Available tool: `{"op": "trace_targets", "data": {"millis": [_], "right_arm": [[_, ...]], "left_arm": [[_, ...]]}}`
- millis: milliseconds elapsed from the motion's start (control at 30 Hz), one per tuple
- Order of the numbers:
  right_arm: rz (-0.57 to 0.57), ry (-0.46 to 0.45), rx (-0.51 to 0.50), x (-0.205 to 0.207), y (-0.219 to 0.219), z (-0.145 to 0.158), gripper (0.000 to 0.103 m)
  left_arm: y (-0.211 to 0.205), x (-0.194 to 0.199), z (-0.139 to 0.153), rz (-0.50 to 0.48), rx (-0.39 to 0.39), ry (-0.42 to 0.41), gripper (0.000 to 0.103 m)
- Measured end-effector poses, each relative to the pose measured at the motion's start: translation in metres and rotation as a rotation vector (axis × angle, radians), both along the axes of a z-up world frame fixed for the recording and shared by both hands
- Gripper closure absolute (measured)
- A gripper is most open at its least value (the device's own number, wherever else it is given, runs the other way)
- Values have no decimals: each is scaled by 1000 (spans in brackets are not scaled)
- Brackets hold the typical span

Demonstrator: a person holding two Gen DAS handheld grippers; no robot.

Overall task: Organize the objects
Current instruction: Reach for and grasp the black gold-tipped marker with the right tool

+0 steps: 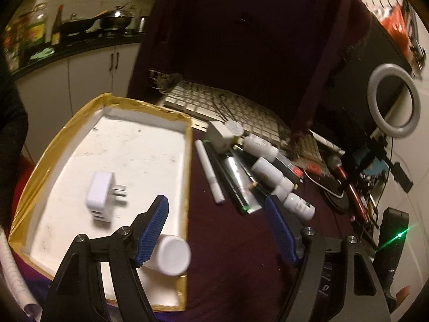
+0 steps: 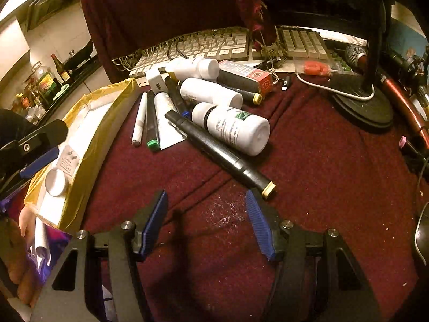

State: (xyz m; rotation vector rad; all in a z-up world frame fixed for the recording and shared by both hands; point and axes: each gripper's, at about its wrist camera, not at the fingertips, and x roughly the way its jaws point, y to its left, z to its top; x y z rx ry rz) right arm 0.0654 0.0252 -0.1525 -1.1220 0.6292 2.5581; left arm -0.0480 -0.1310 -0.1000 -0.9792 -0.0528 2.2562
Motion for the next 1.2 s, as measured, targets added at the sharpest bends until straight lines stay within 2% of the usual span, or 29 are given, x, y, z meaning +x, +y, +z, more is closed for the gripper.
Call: {"op": "trace_targets", "data": {"millis": [133, 267, 400, 433, 533, 567, 700, 967, 1200], "right_arm": [[1, 7, -22, 3, 4, 0, 28], [10, 16, -30, 6, 5, 2, 23], [33, 15, 24, 6, -4, 1, 23], [38, 24, 7, 7, -4, 2, 23], [88, 108, -129, 14, -1, 5, 24], [102, 135, -133, 16, -2, 8, 24], [88, 160, -27, 20, -12, 23, 24], [48, 157, -36, 15, 2, 24, 33], [17, 149, -9, 13, 11, 24, 34]], "left_arm": [[11, 5, -2, -22, -16, -3, 34], [18, 9, -5, -39, -31, -10, 34], [20, 11, -5, -46, -33, -11, 34], [20, 11, -4, -47, -32, -12, 34], [20, 11, -5, -52, -29, -17, 34], [20, 12, -5, -54, -30, -18, 34], [18, 10, -8, -50, -31, -29, 34], [13, 6, -13, -50, -17, -63, 34], [8, -1, -16, -40, 14, -97, 34]]}}
